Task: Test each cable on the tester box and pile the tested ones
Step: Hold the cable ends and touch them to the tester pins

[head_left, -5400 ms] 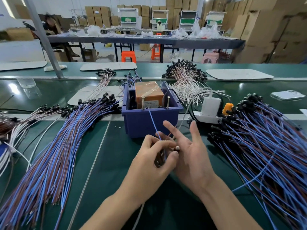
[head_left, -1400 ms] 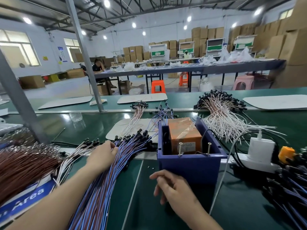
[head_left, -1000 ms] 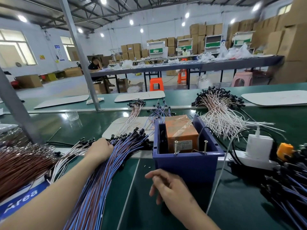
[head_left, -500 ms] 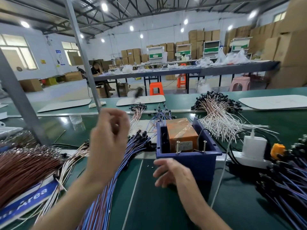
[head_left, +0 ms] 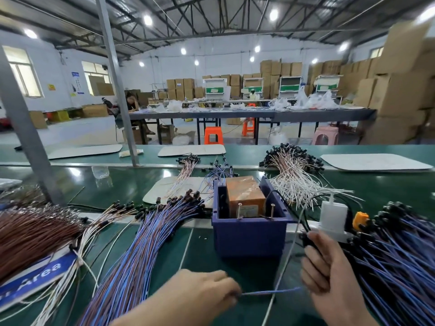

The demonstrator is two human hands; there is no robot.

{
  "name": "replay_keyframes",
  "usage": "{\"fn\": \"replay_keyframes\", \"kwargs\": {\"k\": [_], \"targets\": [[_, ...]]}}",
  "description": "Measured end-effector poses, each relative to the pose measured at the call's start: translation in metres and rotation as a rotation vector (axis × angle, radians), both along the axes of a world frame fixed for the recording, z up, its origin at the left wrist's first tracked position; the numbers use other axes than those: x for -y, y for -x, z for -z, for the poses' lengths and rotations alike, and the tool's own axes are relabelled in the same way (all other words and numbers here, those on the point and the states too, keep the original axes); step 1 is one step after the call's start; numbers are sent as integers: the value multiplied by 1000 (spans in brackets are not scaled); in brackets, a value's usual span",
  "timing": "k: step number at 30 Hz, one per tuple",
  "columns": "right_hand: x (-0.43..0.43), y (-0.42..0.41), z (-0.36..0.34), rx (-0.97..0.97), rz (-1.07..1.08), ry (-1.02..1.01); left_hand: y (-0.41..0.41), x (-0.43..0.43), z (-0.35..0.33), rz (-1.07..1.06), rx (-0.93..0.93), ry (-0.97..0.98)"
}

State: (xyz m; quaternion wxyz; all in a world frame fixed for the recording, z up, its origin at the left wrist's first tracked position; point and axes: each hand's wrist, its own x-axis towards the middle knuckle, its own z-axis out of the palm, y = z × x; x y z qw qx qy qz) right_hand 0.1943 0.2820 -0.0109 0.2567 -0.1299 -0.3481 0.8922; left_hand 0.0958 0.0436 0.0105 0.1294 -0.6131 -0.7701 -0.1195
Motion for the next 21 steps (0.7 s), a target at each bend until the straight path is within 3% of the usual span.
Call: {"fn": "replay_keyframes", "kwargs": {"k": [2, 4, 7, 9, 15, 21], "targets": [[-7, -3, 6, 53, -31, 30, 17, 22, -21, -107, -156, 148], [-6, -2, 10, 97, -71, 11, 27, 39, -37, -218, -262, 142], [7, 5, 15, 154, -156, -80, 38, 45, -40, -224, -381, -87], [17, 10, 18, 185, -248, -137, 27, 34, -43, -121, -443, -279], [30, 24, 28, 228, -341, -281, -10, -40, -2, 120, -376, -362], [27, 18, 30, 252, -201, -498, -14, -71, 45, 73, -213, -360]]}}
